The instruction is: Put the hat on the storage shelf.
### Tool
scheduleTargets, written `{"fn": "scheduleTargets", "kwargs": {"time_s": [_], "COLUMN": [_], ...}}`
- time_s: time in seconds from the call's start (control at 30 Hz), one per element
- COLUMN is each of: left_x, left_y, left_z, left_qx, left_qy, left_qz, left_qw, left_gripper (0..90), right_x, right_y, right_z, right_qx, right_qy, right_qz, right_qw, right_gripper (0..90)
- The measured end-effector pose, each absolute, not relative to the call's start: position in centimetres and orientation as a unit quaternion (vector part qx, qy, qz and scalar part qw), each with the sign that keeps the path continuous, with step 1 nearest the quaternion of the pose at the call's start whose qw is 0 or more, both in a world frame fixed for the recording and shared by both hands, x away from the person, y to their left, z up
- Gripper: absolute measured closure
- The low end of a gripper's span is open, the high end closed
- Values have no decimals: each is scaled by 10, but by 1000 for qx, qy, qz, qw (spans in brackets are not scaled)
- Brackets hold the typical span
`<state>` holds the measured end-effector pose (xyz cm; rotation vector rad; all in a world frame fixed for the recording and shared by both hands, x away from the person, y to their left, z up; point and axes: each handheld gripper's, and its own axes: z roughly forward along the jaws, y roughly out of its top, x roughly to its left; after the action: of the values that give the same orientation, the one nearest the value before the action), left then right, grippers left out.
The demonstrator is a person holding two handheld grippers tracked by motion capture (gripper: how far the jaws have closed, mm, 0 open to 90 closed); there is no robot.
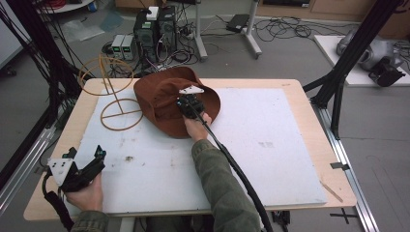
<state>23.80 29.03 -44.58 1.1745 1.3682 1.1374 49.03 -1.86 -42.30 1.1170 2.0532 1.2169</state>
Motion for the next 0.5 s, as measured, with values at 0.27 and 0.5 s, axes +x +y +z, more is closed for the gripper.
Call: {"fn": "scheduleTargets", "kwargs": {"time_s": [0.27,0.5], "left_x": [239,238], "left_y": [291,290], "left_z": [-447,-446], "left_qx": [483,482], "left_qy": [563,561], "left_qz": [466,468], "left_qw": [482,483], "left_gripper": [169,168], "right_x": [485,478], "right_y": [-26,-41], "right_z": [-412,-390], "right_qx": [423,420], "right_qy": [735,709], "right_qz": [460,487], "right_qw": [263,289], "right_gripper": [879,878]}}
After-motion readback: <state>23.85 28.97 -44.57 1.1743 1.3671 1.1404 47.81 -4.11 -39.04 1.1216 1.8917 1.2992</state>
